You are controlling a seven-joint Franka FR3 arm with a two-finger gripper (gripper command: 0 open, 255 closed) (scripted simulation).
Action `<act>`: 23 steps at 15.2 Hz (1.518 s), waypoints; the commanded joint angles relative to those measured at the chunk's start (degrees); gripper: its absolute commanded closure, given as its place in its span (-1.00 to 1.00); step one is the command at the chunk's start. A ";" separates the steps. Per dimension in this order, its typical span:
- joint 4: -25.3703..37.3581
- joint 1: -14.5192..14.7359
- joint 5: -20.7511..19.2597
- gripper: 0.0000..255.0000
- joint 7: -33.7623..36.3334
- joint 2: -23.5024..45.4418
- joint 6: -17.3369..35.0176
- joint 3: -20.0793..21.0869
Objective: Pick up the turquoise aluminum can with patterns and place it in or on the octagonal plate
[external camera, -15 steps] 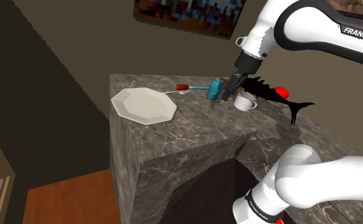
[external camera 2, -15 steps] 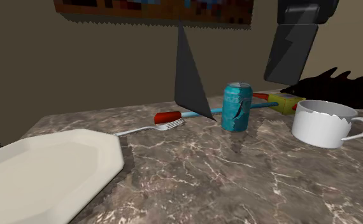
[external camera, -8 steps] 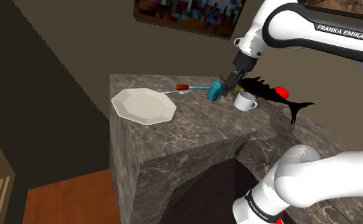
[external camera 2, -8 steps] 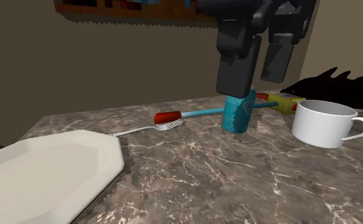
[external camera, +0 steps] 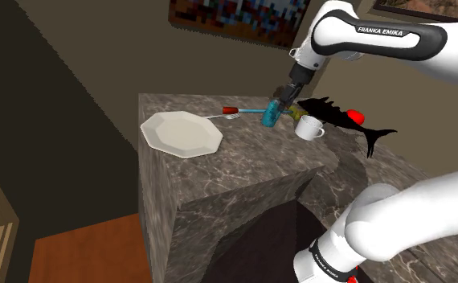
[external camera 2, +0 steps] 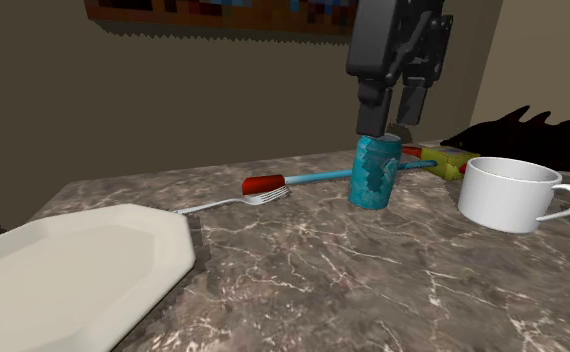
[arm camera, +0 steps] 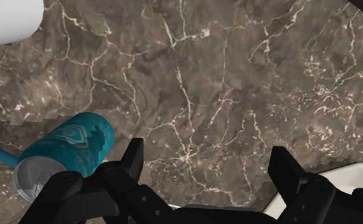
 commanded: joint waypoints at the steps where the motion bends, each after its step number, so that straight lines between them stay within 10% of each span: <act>1: 2.33 -0.30 -0.14 -1.00 -2.67 3.51 0.99 -1.97; 11: 19.85 -2.32 4.28 -1.00 -15.95 23.82 2.11 -10.10; 23: 14.61 -2.41 4.54 -1.00 -16.14 24.40 7.86 -10.07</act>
